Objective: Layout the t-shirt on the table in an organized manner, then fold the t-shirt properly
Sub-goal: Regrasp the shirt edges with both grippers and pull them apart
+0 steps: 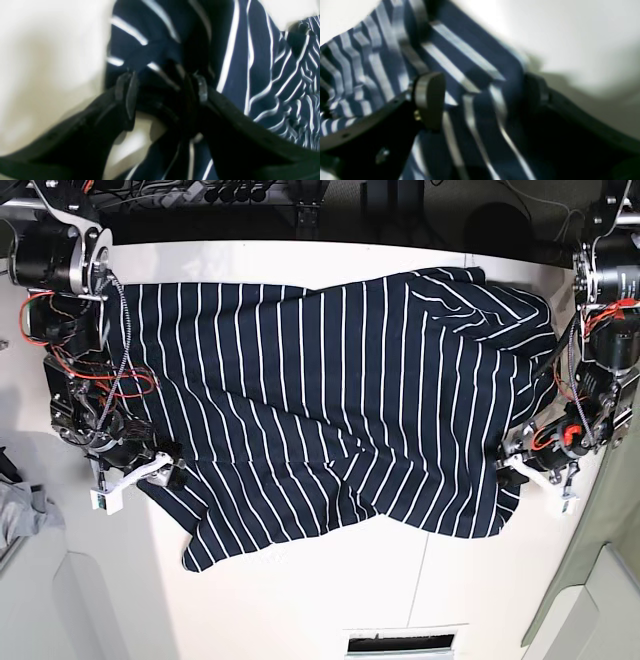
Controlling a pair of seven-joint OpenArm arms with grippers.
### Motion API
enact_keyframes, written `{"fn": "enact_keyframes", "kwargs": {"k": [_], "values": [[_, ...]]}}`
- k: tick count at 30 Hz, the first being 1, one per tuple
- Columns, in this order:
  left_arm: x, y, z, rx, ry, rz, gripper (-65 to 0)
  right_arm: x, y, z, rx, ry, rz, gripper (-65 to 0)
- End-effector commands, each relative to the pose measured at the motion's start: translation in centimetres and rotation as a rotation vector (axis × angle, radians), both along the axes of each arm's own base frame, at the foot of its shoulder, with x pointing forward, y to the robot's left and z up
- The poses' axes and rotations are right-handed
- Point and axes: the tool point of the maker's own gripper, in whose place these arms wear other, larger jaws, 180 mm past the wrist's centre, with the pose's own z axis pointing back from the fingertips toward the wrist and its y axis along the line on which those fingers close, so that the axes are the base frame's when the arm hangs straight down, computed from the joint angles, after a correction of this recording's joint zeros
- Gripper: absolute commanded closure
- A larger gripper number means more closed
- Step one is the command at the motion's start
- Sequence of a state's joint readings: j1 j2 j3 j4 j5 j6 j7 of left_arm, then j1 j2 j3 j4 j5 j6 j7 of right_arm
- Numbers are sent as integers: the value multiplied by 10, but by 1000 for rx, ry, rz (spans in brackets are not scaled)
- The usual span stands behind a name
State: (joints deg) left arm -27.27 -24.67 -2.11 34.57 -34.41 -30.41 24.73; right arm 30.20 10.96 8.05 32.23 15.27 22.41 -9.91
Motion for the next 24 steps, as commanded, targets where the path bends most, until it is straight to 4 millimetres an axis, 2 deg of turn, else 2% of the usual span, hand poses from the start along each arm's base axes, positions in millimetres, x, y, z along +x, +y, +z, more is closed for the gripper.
{"fn": "enact_keyframes", "kwargs": {"k": [1, 2, 3, 5, 6, 8, 10, 12, 15, 19, 22, 24], "values": [[17, -1, 17, 0, -52, -2, -312, -5, 8, -6, -19, 36, 42, -378], [18, -8, 12, 9, -42, -17, -284, -8, 14, -9, -29, 43, 62, -300], [17, -12, 9, 27, -35, -29, -219, -9, 19, -10, -40, 42, 77, -211], [16, -13, 5, 62, -26, -43, -26, -6, 25, -8, -56, 12, 102, -31], [16, -9, 5, 73, -26, -32, 0, -4, 27, -5, -60, -14, 120, 0], [17, 4, 10, 97, -29, -10, 0, 0, 28, 2, -84, -55, 161, 0], [19, 22, 22, 134, -47, -4, 0, 5, 20, 10, -108, -78, 160, 0], [25, 42, 43, 184, -85, -3, 0, 11, 6, 21, -138, -104, 154, 0], [33, 63, 83, 250, -144, -20, 0, 19, -25, 41, -198, -152, 133, 0], [34, 73, 124, 273, -228, -86, 0, 15, -65, 59, -255, -174, 98, 0], [30, 73, 136, 237, -249, -137, 0, 5, -87, 63, -232, -160, 42, 0], [27, 71, 137, 219, -242, -156, 0, -2, -95, 60, -186, -146, -1, 0]]}}
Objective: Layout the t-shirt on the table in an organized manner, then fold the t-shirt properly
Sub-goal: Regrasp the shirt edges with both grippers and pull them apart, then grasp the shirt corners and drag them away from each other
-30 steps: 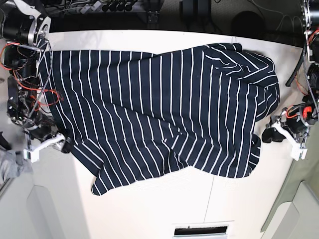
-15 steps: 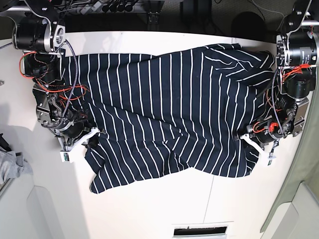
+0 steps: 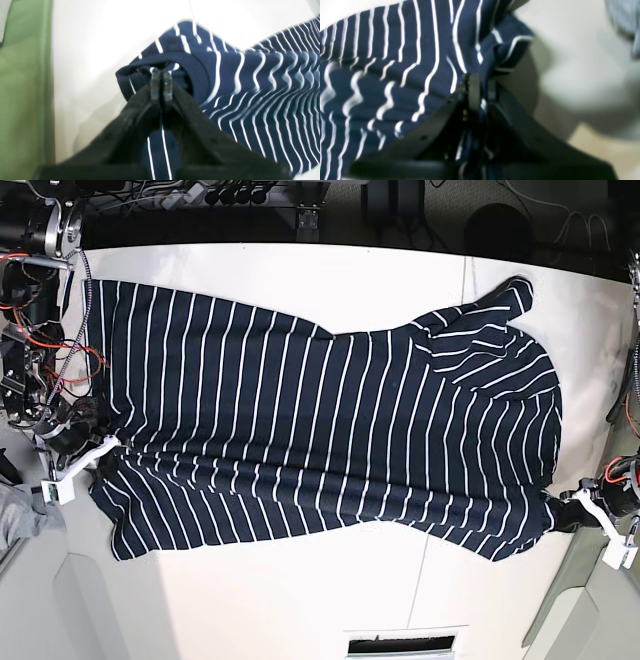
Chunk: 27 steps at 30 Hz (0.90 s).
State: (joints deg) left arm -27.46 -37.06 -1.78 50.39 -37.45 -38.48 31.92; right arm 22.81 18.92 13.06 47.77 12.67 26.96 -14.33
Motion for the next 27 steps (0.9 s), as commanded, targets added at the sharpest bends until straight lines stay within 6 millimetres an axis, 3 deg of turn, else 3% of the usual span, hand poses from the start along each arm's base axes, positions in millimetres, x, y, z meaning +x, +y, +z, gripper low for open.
{"fn": "enact_keyframes", "kwargs": {"k": [1, 4, 5, 7, 12, 17, 22, 27], "values": [[11, 6, 26, -4, -67, 6, 0, 11, -14, 20, 0, -62, -31, -48], [12, -5, 21, -26, -59, -7, -239, -2, -14, 7, 14, -31, -43, -386], [12, -8, 19, -37, -57, -10, -304, -7, -14, 2, 16, -19, -43, -451], [9, -11, 13, -50, -47, -11, -350, -16, -11, -7, 37, -2, -50, -453], [-14, -6, -15, -25, 57, -13, -350, -37, -6, -23, 94, 27, -66, -453], [-48, 8, -49, -2, 156, 20, -350, -44, 2, -21, 133, 29, -50, -453], [-87, 19, -80, -4, 230, 54, -350, -59, -7, -3, 180, 45, -79, -453], [-89, 32, -80, -16, 188, 129, -350, -81, -33, 23, 145, 15, -121, -453]]}}
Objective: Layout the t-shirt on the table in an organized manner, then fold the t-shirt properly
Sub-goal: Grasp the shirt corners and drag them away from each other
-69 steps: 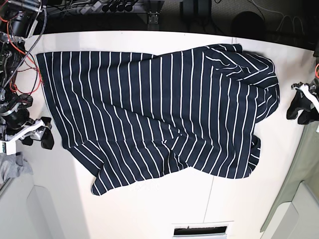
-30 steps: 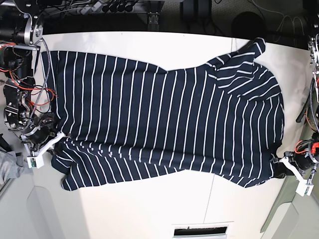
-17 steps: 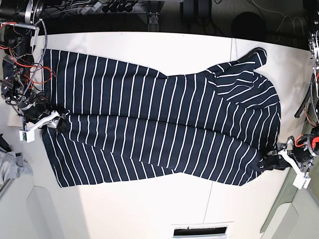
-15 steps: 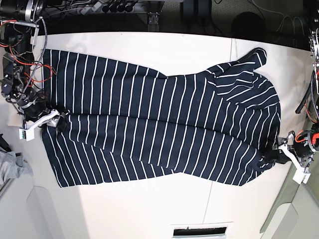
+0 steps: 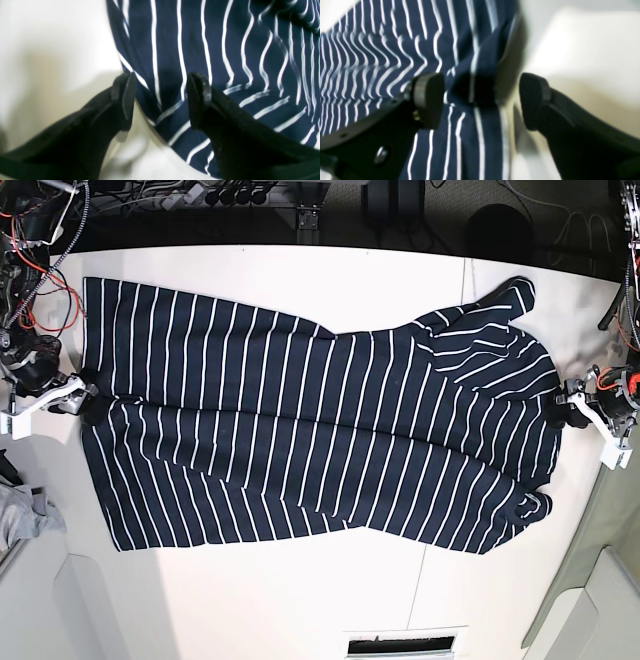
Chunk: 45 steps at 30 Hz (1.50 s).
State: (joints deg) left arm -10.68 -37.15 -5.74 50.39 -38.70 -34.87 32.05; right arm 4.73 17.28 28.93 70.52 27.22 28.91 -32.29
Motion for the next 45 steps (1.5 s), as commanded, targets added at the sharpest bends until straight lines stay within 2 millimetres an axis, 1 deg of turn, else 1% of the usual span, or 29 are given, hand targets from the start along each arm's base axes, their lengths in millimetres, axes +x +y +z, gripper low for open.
{"fn": "enact_keyframes", "kwargs": {"k": [1, 3, 5, 9, 12, 13, 16, 21, 25, 27, 30, 31, 32, 33, 34, 35, 37, 38, 40, 42, 45], "values": [[15, 13, 22, 18, -67, 28, -350, 3, -11, 17, -15, -47, -10, -453], [18, 14, 23, 20, -89, 43, -353, -12, -18, 16, -13, -30, -30, -453], [16, 16, 21, 30, -105, 43, -375, -25, -17, 7, 2, 4, -33, -453], [3, 20, 10, 37, -71, 66, -378, -52, -9, -16, 15, 72, -27, -453], [-7, 20, 2, 35, -50, 72, -378, -63, -2, -25, 24, 96, -30, -453], [-7, 20, 4, 27, -65, 78, -378, -66, 0, -28, 26, 104, -30, -453], [-8, 17, 2, 24, -62, 69, -378, -67, 5, -31, 39, 105, -31, -453], [4, -8, -4, 6, -71, 29, -378, -64, 12, -31, 49, 92, -32, -453], [12, -13, -11, 32, -62, 74, -378, -68, 15, -43, -3, 146, -24, -453], [13, -17, -16, 37, -52, 83, -377, -68, 23, -46, -5, 157, -3, -453], [10, -25, -27, 46, -22, 93, -368, -67, 41, -50, 6, 166, 49, -444], [8, -28, -30, 47, -10, 89, -330, -67, 48, -51, 7, 171, 72, -430], [7, -32, -33, 43, -1, 84, -257, -67, 56, -53, 9, 176, 97, -394], [7, -35, -35, 42, 6, 79, -160, -67, 65, -55, 10, 182, 123, -338], [6, -38, -37, 43, 9, 75, -65, -67, 72, -57, 12, 188, 147, -268], [5, -39, -39, 47, 17, 70, 0, -68, 79, -58, 13, 193, 168, -190], [1, -41, -41, 45, 42, 43, 0, -69, 88, -60, 14, 199, 195, -30], [-3, -44, -42, 35, 63, 13, 0, -70, 89, -61, 12, 203, 202, 0], [-10, -55, -38, -33, 85, -53, 0, -72, 87, -62, 5, 216, 205, 0], [-14, -61, -27, -98, 64, -107, 0, -75, 81, -62, 3, 234, 192, 0], [-26, -56, -9, -127, 27, -133, 0, -82, 63, -60, 5, 245, 154, 0]]}}
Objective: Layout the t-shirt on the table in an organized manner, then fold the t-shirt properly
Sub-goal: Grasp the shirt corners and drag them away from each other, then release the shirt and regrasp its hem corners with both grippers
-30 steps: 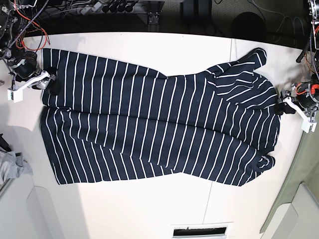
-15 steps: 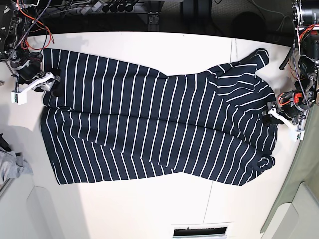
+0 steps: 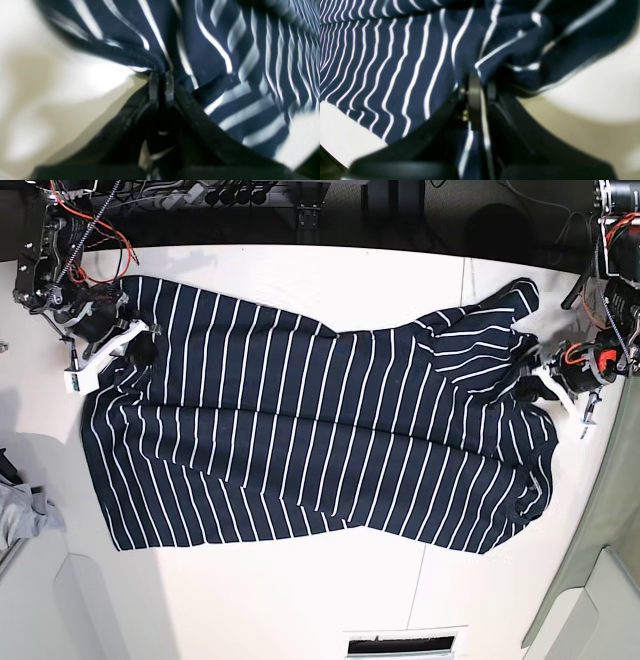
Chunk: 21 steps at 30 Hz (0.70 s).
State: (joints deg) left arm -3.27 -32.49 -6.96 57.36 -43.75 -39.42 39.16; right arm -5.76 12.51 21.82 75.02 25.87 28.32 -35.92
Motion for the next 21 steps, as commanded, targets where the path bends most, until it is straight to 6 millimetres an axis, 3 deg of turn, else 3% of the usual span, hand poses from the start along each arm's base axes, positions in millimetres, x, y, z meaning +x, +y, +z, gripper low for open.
{"fn": "enact_keyframes", "kwargs": {"k": [1, 6, 10, 17, 21], "values": [[7, 11, 23, 13, -60, -13, 0, -7, -15, 1, -31, 18, 1, 0], [-23, -3, 48, 53, -93, -147, 0, -21, -44, 15, 54, -17, -92, 0], [-43, -13, 63, 61, -118, -198, 0, -38, -56, 15, 72, 28, -103, 0], [-67, 6, 83, 56, -147, -122, 0, -62, -69, 12, 57, 69, -106, 0], [-83, 16, 80, 55, -123, -89, 0, -63, -72, 13, 52, 71, -105, 0]]}}
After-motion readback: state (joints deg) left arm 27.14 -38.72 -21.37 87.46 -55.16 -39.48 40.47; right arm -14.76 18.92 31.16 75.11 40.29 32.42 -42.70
